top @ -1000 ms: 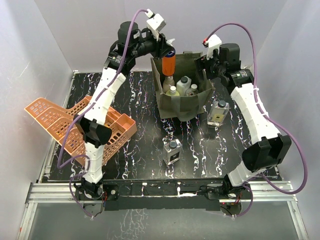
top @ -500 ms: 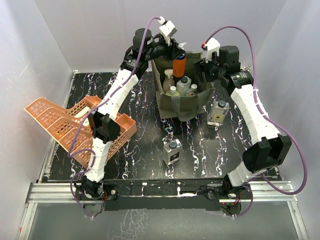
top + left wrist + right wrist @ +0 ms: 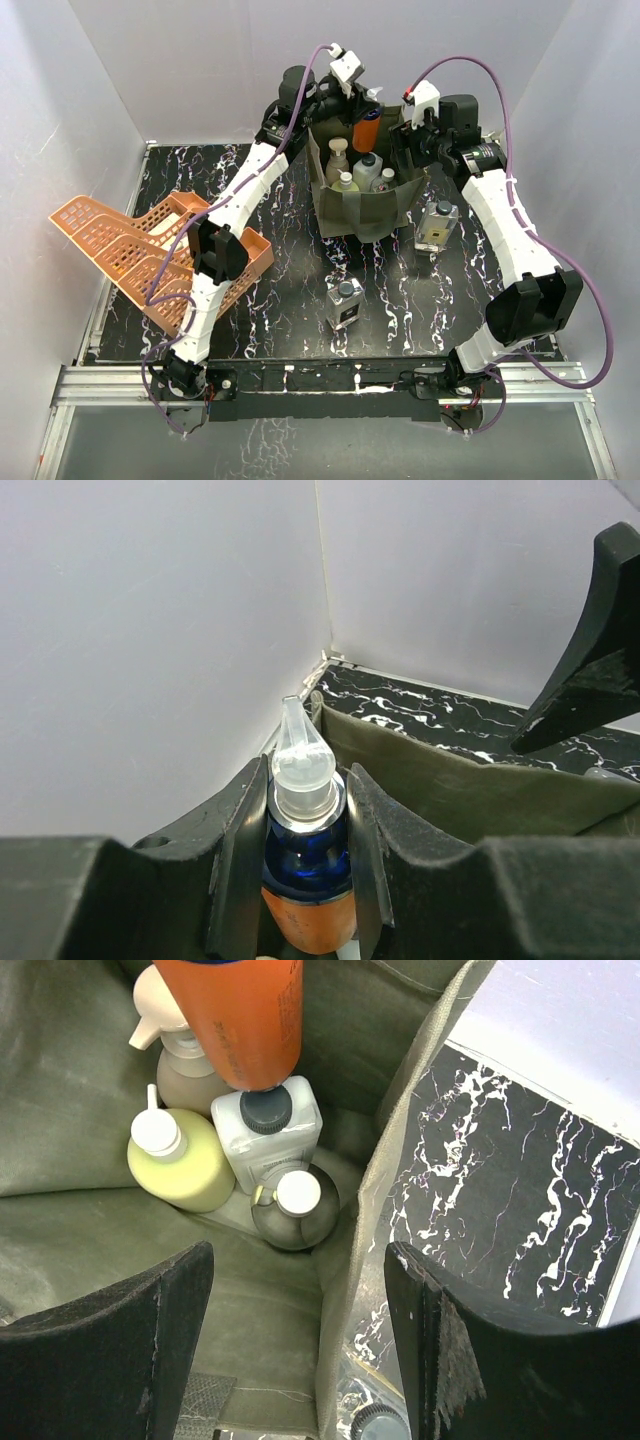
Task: Place the personal care products into the canvas bag
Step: Place the care product in the canvas bag.
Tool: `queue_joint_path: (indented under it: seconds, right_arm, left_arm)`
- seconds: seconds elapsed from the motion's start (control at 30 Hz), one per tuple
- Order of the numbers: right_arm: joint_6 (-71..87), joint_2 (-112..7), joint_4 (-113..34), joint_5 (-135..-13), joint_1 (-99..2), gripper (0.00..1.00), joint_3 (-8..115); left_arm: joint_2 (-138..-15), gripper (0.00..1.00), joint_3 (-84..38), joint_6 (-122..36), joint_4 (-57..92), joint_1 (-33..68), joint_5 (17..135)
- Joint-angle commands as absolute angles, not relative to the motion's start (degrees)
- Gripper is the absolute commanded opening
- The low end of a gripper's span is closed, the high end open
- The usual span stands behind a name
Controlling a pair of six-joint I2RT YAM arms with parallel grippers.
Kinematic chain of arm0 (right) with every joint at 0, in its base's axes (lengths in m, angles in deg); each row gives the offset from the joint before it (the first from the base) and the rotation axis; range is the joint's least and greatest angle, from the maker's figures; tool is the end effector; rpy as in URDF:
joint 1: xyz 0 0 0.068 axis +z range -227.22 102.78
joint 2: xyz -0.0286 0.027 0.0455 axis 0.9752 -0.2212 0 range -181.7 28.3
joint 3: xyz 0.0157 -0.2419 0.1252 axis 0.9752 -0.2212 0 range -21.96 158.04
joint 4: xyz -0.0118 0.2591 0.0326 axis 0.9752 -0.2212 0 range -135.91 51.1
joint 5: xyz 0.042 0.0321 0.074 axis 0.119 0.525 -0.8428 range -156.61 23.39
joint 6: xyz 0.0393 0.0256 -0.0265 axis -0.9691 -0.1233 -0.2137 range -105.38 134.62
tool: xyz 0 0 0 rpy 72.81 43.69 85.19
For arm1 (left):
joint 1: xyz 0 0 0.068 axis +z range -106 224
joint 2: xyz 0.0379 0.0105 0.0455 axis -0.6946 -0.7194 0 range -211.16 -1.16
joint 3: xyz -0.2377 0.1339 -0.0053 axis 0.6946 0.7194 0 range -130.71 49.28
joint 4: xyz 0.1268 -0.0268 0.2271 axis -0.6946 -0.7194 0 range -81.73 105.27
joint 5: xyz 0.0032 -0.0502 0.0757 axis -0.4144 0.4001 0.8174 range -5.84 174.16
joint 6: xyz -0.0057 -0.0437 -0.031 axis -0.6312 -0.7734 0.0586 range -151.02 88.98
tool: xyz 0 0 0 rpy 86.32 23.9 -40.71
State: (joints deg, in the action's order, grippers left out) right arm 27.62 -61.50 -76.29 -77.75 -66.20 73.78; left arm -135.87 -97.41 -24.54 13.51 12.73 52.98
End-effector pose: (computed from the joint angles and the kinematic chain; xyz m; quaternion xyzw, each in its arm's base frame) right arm 0.3418 0.0735 0.4058 -0.2271 0.8392 0.0763 0.4882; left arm 0.4484 -0.2938 0.4292 0.3949 0.5178 -0.3269 0.6849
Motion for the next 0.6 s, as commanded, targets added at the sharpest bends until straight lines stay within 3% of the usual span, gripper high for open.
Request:
queue_joint_path:
  seconds: [0.0, 0.57]
  right_arm:
    - [28.2, -60.6, -74.5, -79.0, -66.6, 0.71, 74.0]
    - [28.7, -61.8, -74.8, -78.3, -66.8, 0.69, 74.3]
  left_arm:
    - [-134.6, 0.00, -100.7, -22.2, 24.0, 12.5, 54.5]
    - [-137.2, 0.00, -98.9, -21.4, 26.2, 12.4, 55.5]
